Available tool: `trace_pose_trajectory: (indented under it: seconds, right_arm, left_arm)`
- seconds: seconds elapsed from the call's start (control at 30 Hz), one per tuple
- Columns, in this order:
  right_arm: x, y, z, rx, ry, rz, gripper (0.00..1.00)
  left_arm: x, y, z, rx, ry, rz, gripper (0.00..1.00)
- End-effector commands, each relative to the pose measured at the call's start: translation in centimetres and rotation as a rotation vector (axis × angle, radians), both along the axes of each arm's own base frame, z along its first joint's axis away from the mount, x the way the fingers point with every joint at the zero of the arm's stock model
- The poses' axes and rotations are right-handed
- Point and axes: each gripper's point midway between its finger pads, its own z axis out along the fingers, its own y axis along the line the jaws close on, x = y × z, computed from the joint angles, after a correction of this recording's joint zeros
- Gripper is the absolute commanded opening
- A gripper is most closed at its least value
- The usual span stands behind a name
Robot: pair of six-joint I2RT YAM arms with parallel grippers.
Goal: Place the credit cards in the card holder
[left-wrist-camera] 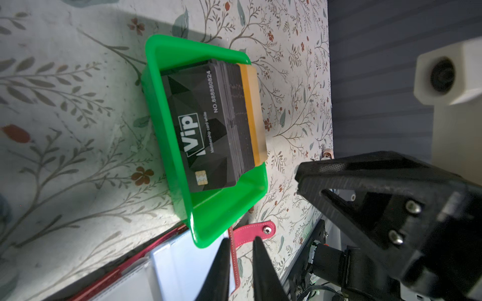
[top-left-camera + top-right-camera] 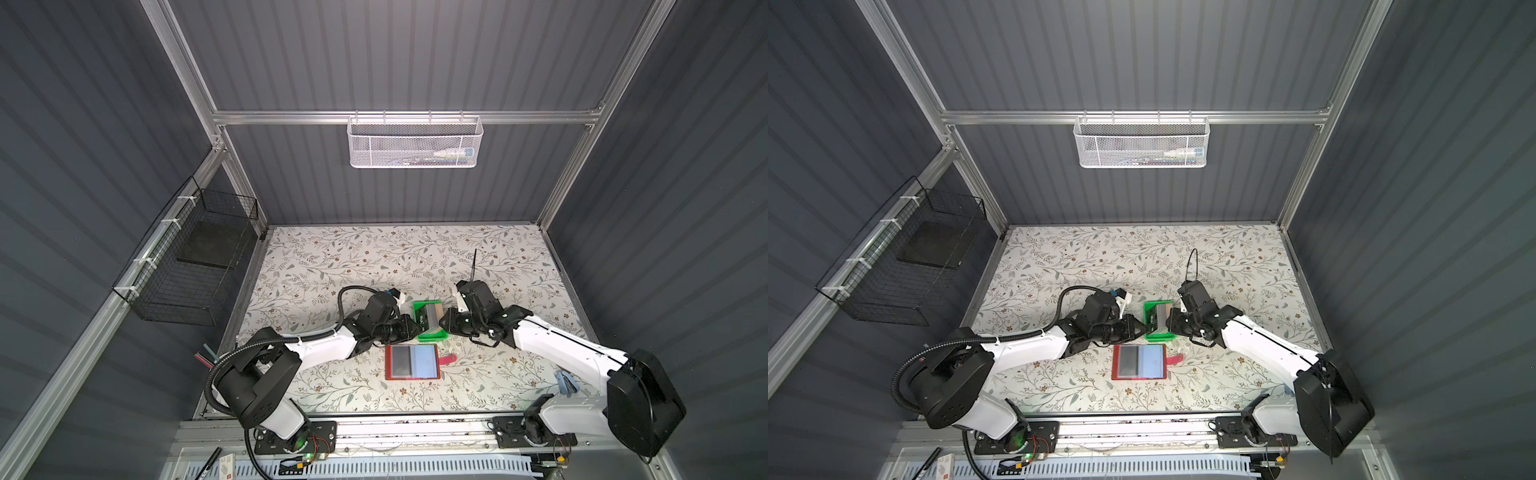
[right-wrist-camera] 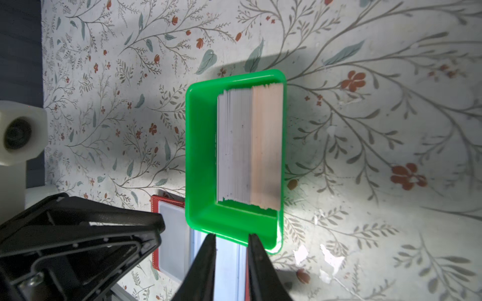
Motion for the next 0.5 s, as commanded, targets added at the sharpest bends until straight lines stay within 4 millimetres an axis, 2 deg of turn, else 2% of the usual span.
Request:
trace_pose_trajectory:
  seconds: [0.0, 0.1, 0.2, 0.37, 0.47]
  right_arm:
    - [-0.6, -1.5, -0.7, -0.069, 0.004, -0.017, 0.33]
    - [-0.6, -2.1, -1.0, -0.087, 0.007, -0.029, 0.4]
    - [-0.5, -2.4, -1.5, -0.095, 0.019, -0.032, 0.52]
    - [-0.3, -2.0, -1.9, -0.087, 0.04, -0.014, 0.69]
    - [-0.1, -1.5, -2.1, -0.076, 0.05, -0.005, 0.76]
  left_arm:
    - [0.6, -0.1, 0.5, 0.019, -0.014, -0.01, 0.18]
    - [1.2, -0.2, 0.3, 0.032, -0.016, -0.013, 0.18]
    - [1.7, -0.7, 0.2, 0.038, -0.012, -0.028, 0.18]
    - [2.5, -1.1, -0.7, 0.057, -0.005, -0.023, 0.18]
    - [2.8, -1.6, -0.9, 0.053, -0.002, -0.026, 0.18]
